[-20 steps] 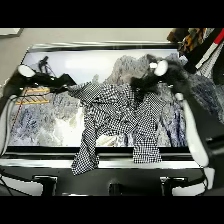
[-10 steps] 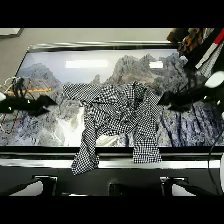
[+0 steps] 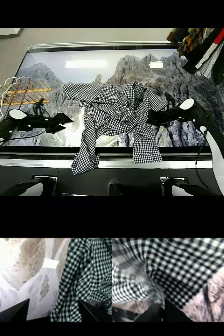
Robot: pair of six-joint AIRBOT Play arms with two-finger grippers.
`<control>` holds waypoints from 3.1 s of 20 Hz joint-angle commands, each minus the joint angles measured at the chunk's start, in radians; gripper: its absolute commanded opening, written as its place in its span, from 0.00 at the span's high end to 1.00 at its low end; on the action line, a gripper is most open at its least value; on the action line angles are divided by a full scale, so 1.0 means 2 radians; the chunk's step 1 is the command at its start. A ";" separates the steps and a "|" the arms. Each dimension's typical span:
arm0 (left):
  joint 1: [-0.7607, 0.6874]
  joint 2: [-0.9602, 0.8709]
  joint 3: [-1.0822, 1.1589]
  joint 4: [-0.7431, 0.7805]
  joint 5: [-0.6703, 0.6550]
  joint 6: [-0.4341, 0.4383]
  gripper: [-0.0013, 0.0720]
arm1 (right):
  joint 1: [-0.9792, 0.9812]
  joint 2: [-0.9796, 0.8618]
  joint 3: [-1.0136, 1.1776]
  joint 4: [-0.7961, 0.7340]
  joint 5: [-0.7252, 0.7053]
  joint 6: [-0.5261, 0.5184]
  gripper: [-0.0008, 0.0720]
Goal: Fold the clothes and pants, and hang the long-sleeved shirts on hangers.
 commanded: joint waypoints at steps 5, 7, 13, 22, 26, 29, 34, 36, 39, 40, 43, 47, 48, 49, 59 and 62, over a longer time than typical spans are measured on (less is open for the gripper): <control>-0.119 -0.043 -0.009 -0.054 0.053 0.000 0.01 | 0.007 0.034 -0.008 0.002 -0.019 0.021 0.95; -0.151 -0.059 -0.009 -0.079 0.065 0.000 0.01 | 0.007 0.057 -0.008 0.002 -0.012 0.031 0.95; -0.167 -0.065 0.018 -0.085 0.065 -0.001 0.95 | 0.007 0.081 0.000 0.092 -0.020 0.036 0.95; 0.053 0.064 0.431 -0.045 0.047 -0.018 0.95 | 0.007 0.082 0.468 -0.008 -0.115 0.070 0.95; 0.144 0.128 0.539 -0.045 0.047 -0.027 0.95 | 0.007 0.124 0.608 -0.161 -0.131 0.134 0.95; 0.213 0.195 0.544 -0.026 0.044 -0.052 0.95 | 0.007 0.201 0.606 -0.290 -0.126 0.184 0.95; 0.281 0.284 0.543 0.090 0.024 -0.119 0.95 | 0.007 0.289 0.606 -0.390 -0.101 0.245 0.95; 0.289 0.292 0.543 0.099 -0.005 -0.122 0.95 | 0.007 0.297 0.606 -0.392 -0.078 0.268 0.95; 0.289 0.274 0.525 0.075 -0.075 -0.110 0.95 | 0.007 0.278 0.606 -0.392 -0.060 0.300 0.95; 0.289 0.262 0.513 0.051 -0.094 -0.087 0.95 | 0.007 0.264 0.606 -0.392 -0.054 0.307 0.95; 0.277 0.203 0.465 -0.006 -0.134 -0.067 0.95 | 0.007 0.187 0.605 -0.392 -0.012 0.344 0.95; 0.137 0.074 0.408 0.082 -0.121 -0.054 0.95 | 0.007 0.043 0.562 -0.349 -0.002 0.397 0.95; 0.094 0.034 0.402 0.121 -0.108 -0.054 0.95 | 0.007 0.004 0.547 -0.325 -0.003 0.405 0.95; 0.055 -0.013 0.400 0.157 -0.091 -0.054 0.95 | 0.007 -0.035 0.539 -0.300 -0.003 0.410 0.95; -0.054 -0.256 0.400 0.107 -0.022 -0.103 0.51 | 0.006 -0.253 0.537 -0.147 0.066 0.291 0.90; -0.022 -0.224 0.401 0.108 -0.058 -0.103 0.06 | -0.014 -0.224 0.537 -0.169 0.126 0.200 0.27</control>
